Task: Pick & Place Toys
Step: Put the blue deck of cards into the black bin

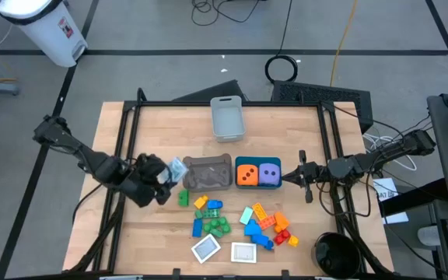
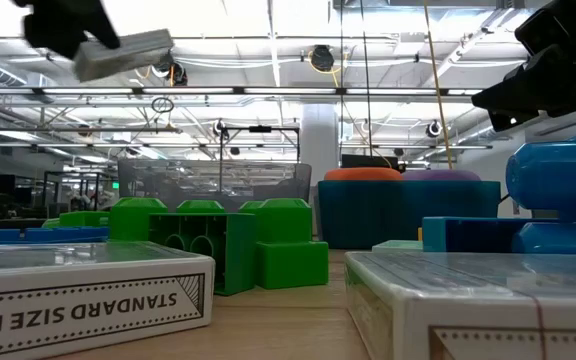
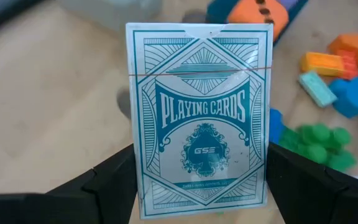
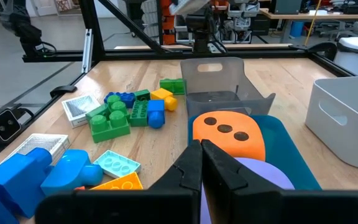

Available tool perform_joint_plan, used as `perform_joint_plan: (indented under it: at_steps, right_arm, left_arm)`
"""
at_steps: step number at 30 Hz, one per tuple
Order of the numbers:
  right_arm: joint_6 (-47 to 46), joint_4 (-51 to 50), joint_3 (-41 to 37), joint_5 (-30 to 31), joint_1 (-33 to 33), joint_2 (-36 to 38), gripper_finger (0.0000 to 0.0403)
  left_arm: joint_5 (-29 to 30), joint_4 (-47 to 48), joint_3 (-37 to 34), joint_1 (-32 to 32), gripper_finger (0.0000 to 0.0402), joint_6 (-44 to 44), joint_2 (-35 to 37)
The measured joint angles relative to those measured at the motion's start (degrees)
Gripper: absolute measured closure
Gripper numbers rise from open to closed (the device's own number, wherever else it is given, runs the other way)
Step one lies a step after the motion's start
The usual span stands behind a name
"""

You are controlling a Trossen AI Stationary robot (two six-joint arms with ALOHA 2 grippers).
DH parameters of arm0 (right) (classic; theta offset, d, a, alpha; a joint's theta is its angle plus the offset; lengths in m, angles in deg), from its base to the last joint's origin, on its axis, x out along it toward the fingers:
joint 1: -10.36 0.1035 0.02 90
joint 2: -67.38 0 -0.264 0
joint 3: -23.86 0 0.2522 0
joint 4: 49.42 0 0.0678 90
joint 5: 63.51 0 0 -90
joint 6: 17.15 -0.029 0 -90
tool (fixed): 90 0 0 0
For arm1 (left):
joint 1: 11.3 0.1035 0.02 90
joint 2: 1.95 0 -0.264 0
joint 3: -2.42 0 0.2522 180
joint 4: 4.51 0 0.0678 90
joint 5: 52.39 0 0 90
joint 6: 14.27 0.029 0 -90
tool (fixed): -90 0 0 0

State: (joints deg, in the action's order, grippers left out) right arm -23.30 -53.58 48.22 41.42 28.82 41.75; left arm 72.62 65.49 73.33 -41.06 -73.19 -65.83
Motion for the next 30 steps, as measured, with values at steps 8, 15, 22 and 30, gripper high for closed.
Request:
perform_joint_plan:
  at_steps: [8,15,22,30]
  right_arm:
    - [0.0,0.0,0.0,0.0,0.0,-0.01,0.0403]
    - [0.0,0.0,0.0,0.15,0.01,-0.01,0.0403]
    - [0.02,0.0,0.0,0.18,0.02,0.01,0.0403]
    - [0.85,0.0,0.0,0.2,0.01,-0.04,0.0403]
  left_arm:
    - [-6.21,-15.82,0.43,13.25,0.0099,28.59,-4.48]
    - [-17.11,-26.44,0.43,21.35,0.0099,46.91,-12.67]
    - [-26.58,-27.15,0.43,25.58,0.0099,51.87,-21.52]
    - [-29.1,-27.4,0.43,26.71,0.0076,51.68,-28.73]
